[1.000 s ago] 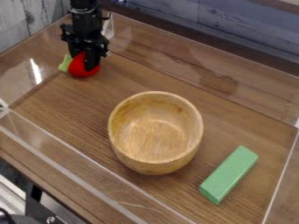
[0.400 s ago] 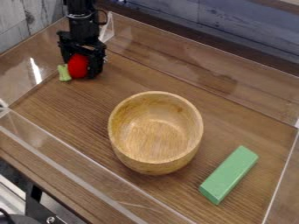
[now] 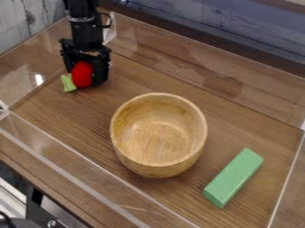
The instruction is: Move the red object to the left side of the table
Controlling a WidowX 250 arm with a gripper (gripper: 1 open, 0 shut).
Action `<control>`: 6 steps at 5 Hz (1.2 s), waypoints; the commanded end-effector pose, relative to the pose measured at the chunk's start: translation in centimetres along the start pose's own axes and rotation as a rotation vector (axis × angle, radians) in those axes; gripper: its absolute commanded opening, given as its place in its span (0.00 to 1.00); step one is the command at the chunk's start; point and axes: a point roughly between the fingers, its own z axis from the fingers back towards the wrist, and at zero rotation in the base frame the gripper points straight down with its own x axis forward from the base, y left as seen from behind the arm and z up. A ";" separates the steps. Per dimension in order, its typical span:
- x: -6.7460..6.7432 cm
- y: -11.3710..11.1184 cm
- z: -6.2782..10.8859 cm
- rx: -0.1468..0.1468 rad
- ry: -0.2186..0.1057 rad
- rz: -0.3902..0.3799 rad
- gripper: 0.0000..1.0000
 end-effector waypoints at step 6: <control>-0.9 -1.0 6.1 0.005 -0.146 0.018 1.00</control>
